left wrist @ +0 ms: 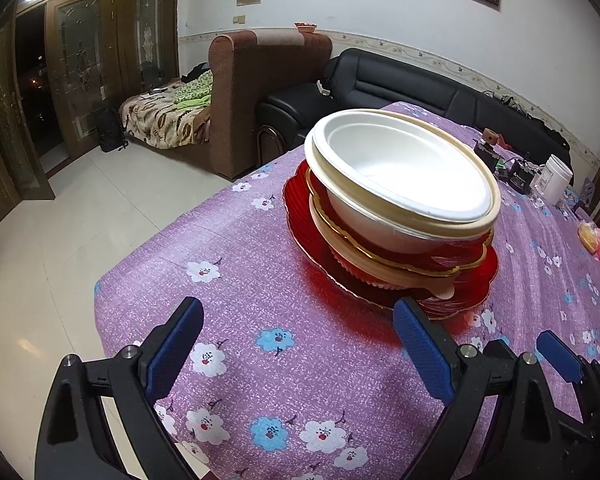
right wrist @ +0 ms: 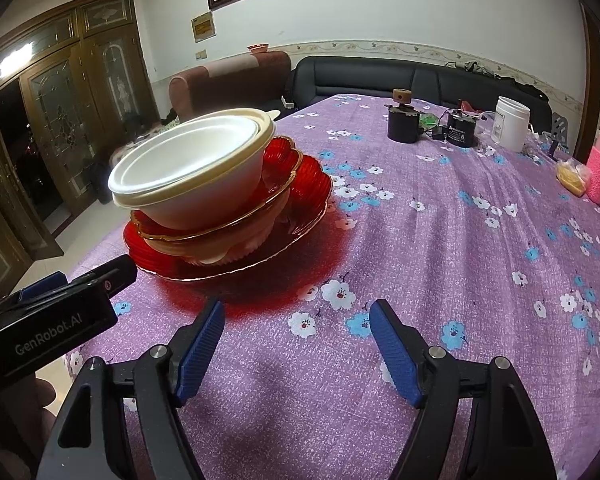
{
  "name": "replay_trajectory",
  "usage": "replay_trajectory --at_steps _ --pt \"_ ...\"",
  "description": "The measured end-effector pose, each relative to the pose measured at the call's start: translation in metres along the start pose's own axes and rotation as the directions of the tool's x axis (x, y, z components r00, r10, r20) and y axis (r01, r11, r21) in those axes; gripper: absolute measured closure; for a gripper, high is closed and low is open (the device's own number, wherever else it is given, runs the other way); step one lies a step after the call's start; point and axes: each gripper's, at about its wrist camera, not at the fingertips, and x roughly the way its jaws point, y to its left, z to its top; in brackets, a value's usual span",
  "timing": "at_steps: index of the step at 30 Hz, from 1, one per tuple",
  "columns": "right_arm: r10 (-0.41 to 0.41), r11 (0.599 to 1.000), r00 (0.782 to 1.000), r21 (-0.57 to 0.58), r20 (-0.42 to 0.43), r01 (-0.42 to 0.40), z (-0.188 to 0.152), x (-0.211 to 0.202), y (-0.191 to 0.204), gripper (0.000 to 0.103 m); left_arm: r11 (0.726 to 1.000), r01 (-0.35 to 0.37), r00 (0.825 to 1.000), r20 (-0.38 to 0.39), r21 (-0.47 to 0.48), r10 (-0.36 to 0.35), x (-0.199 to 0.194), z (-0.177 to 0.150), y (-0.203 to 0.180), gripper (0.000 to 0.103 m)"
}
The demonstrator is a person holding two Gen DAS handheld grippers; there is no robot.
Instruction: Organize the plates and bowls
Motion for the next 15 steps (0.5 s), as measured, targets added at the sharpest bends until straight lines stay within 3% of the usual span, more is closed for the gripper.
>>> replay_trajectory --at_steps 15 --pt "0.005 1.000 1.000 0.017 0.011 -0.005 -0.003 -0.005 -0.006 0.023 1.000 -0.010 0.999 0.040 0.005 0.010 -0.011 -0.004 -0.010 0.007"
